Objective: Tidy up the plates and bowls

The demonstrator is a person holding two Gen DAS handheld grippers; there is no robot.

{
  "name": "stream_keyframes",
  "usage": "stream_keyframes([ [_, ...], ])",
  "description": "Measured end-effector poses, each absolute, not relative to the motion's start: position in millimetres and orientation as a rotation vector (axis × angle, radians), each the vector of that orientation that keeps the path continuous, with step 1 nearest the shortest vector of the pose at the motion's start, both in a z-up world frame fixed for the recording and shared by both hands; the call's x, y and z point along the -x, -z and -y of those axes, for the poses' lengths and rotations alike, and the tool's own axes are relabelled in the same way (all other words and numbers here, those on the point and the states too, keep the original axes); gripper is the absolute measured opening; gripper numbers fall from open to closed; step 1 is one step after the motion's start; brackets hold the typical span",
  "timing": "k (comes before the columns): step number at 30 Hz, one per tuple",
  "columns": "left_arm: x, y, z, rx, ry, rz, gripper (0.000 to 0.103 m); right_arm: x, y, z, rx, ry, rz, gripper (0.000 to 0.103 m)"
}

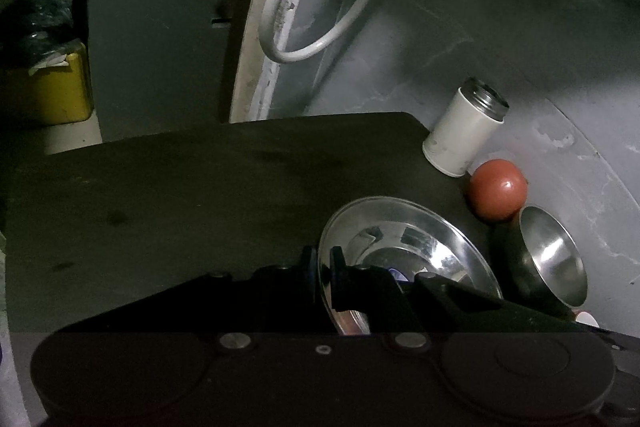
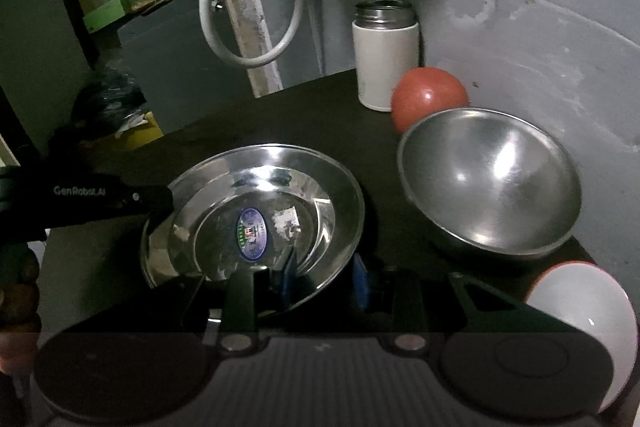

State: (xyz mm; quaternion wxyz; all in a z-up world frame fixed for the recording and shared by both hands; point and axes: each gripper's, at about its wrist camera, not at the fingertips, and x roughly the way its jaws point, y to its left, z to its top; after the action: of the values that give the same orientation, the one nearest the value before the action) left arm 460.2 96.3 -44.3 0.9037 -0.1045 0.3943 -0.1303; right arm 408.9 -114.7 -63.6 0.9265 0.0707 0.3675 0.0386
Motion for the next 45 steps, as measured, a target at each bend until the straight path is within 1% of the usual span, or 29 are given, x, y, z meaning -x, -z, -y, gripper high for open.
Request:
stream_keyframes([
  [20,-433.9,24.5,-107.9,0.241,0.253,-0.778,0.006,-392.9,44.7,108.2,-0.098,-0.148,-0.722,0.034],
  [33,-407.5,4.5,-91.2,0.229,0.285,-0.750,0.006,-360.4,22.6,122.2,-0.079,-0.144,-0.677,0.034],
  [45,-364.8,-6.8,-72.7,0.230,0.300,-0.748,0.006,-322.4,9.5,142.7,-0.076,-0.148,-0.666,0.034],
])
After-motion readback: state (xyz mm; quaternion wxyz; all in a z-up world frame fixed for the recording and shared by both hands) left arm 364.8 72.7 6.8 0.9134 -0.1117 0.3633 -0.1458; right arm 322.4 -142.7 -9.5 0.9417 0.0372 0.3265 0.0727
